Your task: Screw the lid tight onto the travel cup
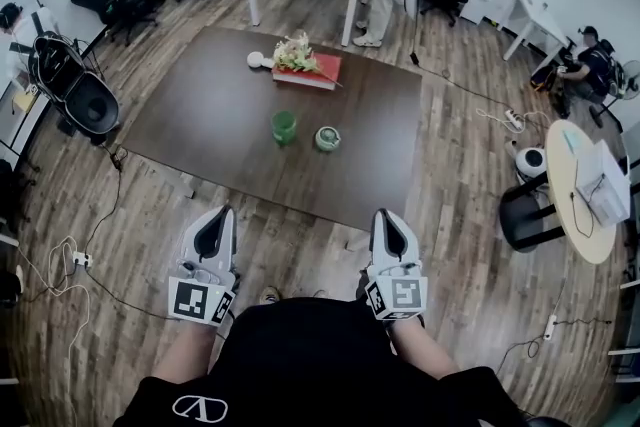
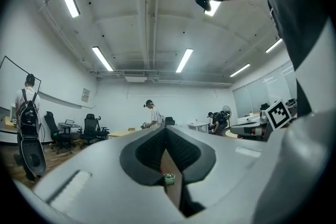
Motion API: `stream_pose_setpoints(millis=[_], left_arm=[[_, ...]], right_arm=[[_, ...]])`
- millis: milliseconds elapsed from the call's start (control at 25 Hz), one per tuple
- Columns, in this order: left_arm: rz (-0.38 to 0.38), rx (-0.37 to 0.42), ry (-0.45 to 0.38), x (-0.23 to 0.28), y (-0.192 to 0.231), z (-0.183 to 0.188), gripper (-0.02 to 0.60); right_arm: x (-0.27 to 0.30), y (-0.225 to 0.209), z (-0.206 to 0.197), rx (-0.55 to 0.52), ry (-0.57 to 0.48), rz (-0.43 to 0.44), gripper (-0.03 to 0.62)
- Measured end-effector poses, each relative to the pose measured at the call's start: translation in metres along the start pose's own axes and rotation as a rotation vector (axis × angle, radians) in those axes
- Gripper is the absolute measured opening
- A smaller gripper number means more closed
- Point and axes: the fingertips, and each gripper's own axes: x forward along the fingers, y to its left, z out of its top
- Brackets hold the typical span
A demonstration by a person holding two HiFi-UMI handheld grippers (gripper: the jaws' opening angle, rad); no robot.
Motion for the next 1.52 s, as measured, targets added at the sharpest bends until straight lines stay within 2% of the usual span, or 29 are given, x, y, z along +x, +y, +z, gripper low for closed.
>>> stream_pose_setpoints(millis=[240, 440, 640, 800, 1120, 1320, 1520], left_arm=[[0.019, 0.007, 0.029, 0.015, -0.014, -0.016, 0.000], [0.001, 0.032, 0.049, 0.039, -0.011, -0.023, 0.000], [-0.022, 0.019, 0.046, 0.089, 0.017, -0.037, 0.000], [-0.051, -0.012, 0.033, 0.137, 0.060, -0.052, 0.000], [-0.156, -0.033, -0.004, 0.234, 0.138, -0.057, 0.000], [-0.201, -0.052, -0.002, 0.272, 0.158, -0.066, 0.000], [-0.198, -0.066, 0.021, 0.291, 0.159, -0.077, 0.000]], right_arm=[[0.011, -0.016, -0.015, 0.019, -0.016, 0.038, 0.008], [0.029, -0.023, -0.027, 0.049, 0.008, 0.043, 0.008], [0.077, -0.036, -0.032, 0.043, 0.031, 0.014, 0.008], [0.132, -0.040, -0.026, 0.013, 0.028, -0.021, 0.008], [0.233, -0.042, -0.007, -0.019, 0.024, -0.118, 0.008], [0.269, -0.040, -0.006, -0.031, 0.042, -0.146, 0.008], [0.288, -0.043, -0.012, -0.027, 0.060, -0.119, 0.008]])
